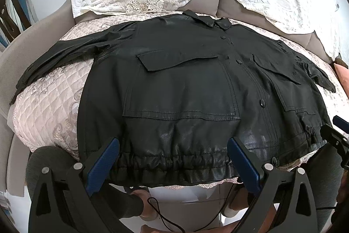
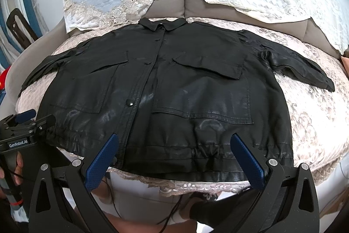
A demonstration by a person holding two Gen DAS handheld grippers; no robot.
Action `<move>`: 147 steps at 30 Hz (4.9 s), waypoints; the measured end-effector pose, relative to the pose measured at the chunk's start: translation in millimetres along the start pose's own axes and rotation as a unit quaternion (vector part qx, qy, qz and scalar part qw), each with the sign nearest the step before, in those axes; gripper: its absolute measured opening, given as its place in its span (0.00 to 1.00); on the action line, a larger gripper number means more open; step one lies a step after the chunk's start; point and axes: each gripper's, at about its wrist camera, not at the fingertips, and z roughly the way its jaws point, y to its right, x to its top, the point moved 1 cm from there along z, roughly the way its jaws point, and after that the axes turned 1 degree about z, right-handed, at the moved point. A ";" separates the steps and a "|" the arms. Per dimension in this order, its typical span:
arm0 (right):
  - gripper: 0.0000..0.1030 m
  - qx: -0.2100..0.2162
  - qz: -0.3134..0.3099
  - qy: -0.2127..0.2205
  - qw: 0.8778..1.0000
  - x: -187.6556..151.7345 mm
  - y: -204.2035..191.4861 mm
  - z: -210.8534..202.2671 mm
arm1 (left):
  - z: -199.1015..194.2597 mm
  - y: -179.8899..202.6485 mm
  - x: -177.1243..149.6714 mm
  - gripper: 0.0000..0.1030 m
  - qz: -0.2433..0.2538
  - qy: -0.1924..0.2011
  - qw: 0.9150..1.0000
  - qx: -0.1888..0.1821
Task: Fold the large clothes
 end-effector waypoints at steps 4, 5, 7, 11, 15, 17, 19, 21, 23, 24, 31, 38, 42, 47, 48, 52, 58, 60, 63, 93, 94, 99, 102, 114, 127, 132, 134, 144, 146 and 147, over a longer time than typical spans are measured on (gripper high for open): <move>0.99 0.000 -0.002 0.000 1.000 0.4 -1.0 -0.8 | -0.6 0.6 -1.2 0.97 0.000 0.000 1.000 0.001; 0.99 0.000 -0.002 0.000 1.000 0.5 -0.9 -0.6 | -0.4 0.5 -1.3 0.97 -0.001 -0.001 1.000 0.001; 0.99 0.000 -0.002 0.000 1.000 0.5 -1.1 -0.9 | -0.1 -0.5 -1.7 0.97 -0.004 -0.002 1.000 -0.001; 0.99 -0.001 -0.002 -0.003 1.000 1.0 -1.4 -0.3 | 0.0 -1.3 -2.6 0.97 -0.007 -0.003 1.000 -0.001; 0.99 -0.001 -0.006 -0.004 1.000 0.8 -2.8 -0.4 | -0.4 -2.1 -4.0 0.97 -0.010 -0.004 1.000 -0.003; 0.99 0.000 -0.006 -0.004 1.000 0.6 -3.3 -0.6 | -0.3 -2.1 -4.7 0.97 -0.011 -0.005 1.000 -0.004; 0.99 -0.001 -0.008 -0.003 1.000 0.9 -4.4 -0.6 | -0.5 -2.1 -5.3 0.97 -0.011 -0.005 1.000 -0.005; 0.99 -0.002 -0.010 -0.005 1.000 1.0 -5.1 0.0 | -0.6 -1.7 -5.8 0.97 -0.012 -0.006 1.000 -0.007; 0.99 -0.003 -0.012 -0.007 1.000 0.8 -6.3 0.7 | -0.5 -1.3 -6.6 0.97 -0.012 -0.006 1.000 -0.009; 0.99 -0.005 -0.014 -0.007 1.000 0.8 -7.0 0.9 | -0.6 -1.4 -6.8 0.97 -0.011 -0.006 1.000 -0.010; 0.99 -0.008 -0.020 -0.008 1.000 0.9 -10.3 0.7 | -0.6 -2.1 -8.1 0.97 -0.016 -0.008 1.000 -0.016; 0.99 -0.009 -0.026 -0.005 1.000 1.7 -14.8 -0.3 | -2.1 -4.4 -7.0 0.97 -0.023 -0.006 1.000 -0.019; 0.99 -0.008 -0.025 -0.001 1.000 3.1 -16.2 -1.4 | -3.7 -4.9 -6.3 0.97 -0.023 0.000 0.999 -0.027; 0.93 -0.007 -0.023 0.002 1.000 4.7 -16.3 -2.7 | -2.7 -5.4 -5.9 0.97 -0.025 -0.002 0.999 -0.033; 0.92 -0.007 -0.023 0.002 1.000 4.8 -16.5 -2.5 | -1.9 -5.2 -5.9 0.97 -0.025 -0.003 0.999 -0.036; 0.92 -0.007 -0.022 0.002 1.000 4.7 -16.6 -2.5 | 0.2 -4.0 -7.1 0.97 -0.025 -0.009 0.999 -0.032; 0.91 -0.007 -0.017 0.001 1.000 5.3 -15.7 -1.8 | 1.0 -2.5 -7.6 0.97 -0.024 -0.010 0.999 -0.035; 0.87 -0.006 -0.013 0.002 1.000 5.5 -14.6 -1.5 | 1.5 -1.6 -7.6 0.97 -0.024 -0.013 0.999 -0.034; 0.82 -0.004 -0.004 -0.002 1.000 5.7 -11.3 0.3 | 1.9 0.4 -7.7 0.97 -0.021 -0.015 0.999 -0.035; 0.73 0.008 -0.016 -0.010 1.000 10.8 -21.6 8.2 | 0.6 -5.9 -1.6 0.96 -0.016 0.000 1.000 -0.001; 0.73 0.011 -0.017 -0.014 1.000 11.4 -22.6 9.7 | 0.7 -6.9 -0.2 0.96 -0.016 0.001 1.000 0.001; 0.73 0.018 -0.023 -0.019 0.999 14.5 -30.1 13.8 | 1.6 -16.0 5.8 0.96 -0.022 0.007 1.000 0.008; 0.73 0.022 -0.027 -0.021 0.999 18.5 -34.4 17.4 | 2.8 -22.1 9.4 0.96 -0.025 0.010 1.000 0.012; 0.73 0.034 -0.052 -0.029 0.998 41.7 -57.9 40.6 | 10.2 -70.7 35.9 0.96 -0.060 0.028 0.997 0.041; 0.73 0.047 -0.076 -0.036 0.995 67.9 -89.0 70.3 | 18.3 -229.3 89.6 0.96 -0.174 0.072 0.972 0.138; 0.73 0.045 -0.079 -0.049 0.995 70.8 -94.5 84.6 | 34.8 -299.4 80.6 0.96 -0.257 0.065 0.953 0.148; 0.73 0.045 -0.080 -0.053 0.994 71.9 -96.6 89.3 | 43.1 -320.7 70.6 0.96 -0.295 0.058 0.944 0.137; 0.73 0.040 -0.085 -0.065 0.993 78.7 -104.5 106.9 | 72.1 -368.1 50.9 0.96 -0.404 0.079 0.905 0.109; 0.73 0.039 -0.084 -0.064 0.994 79.4 -104.7 108.3 | 79.0 -373.4 53.3 0.95 -0.411 0.080 0.900 0.118; 0.73 0.039 -0.083 -0.064 0.994 79.4 -104.7 108.6 | 80.5 -374.5 54.1 0.93 -0.410 0.081 0.900 0.124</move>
